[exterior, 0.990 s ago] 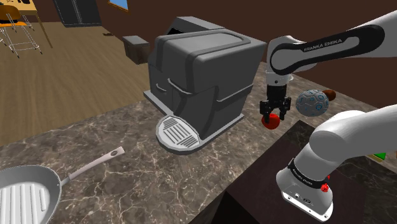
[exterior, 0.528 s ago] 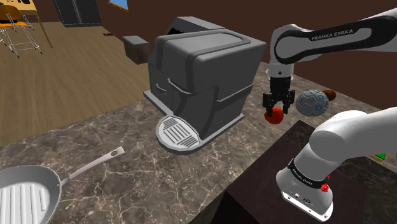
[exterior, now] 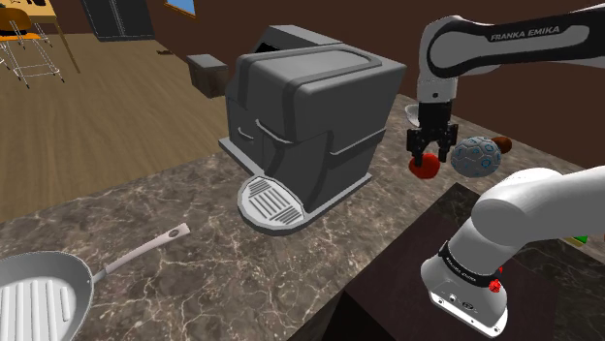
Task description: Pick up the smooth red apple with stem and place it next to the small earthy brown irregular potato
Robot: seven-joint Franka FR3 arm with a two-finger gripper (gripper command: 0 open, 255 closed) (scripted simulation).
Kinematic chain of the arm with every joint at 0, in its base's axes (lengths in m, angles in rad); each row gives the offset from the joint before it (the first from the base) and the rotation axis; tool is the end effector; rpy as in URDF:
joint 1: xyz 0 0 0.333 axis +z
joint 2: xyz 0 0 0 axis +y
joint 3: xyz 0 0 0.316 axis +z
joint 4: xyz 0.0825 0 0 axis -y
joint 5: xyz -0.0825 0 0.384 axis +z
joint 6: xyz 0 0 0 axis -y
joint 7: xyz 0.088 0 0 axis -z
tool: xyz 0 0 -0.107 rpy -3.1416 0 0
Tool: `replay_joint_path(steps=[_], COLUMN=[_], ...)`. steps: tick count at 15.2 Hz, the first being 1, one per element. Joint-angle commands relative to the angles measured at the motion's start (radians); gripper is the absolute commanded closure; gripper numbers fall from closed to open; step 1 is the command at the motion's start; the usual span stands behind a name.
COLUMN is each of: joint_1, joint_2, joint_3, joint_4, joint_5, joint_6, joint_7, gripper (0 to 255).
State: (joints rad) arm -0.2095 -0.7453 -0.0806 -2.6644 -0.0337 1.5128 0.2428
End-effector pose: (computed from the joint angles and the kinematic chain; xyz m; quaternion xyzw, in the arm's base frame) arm 0.2618 -0.0818 0.4339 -0.9494 0.2400 0.2022 0.0127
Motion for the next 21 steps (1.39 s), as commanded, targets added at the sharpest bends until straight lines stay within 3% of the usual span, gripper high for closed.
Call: replay_joint_path(steps=[1, 8, 21], joint_1=[0.0, 0.002, -0.134], joint_2=[0.0, -0.008, 0.094], joint_3=[0.001, 0.005, -0.283], joint_4=[0.029, 0.108, 0.209], joint_5=[0.001, 0.004, -0.298], joint_6=[-0.03, -0.116, -0.077], joint_7=[0.0, 0.001, -0.32], gripper=[255, 255, 255])
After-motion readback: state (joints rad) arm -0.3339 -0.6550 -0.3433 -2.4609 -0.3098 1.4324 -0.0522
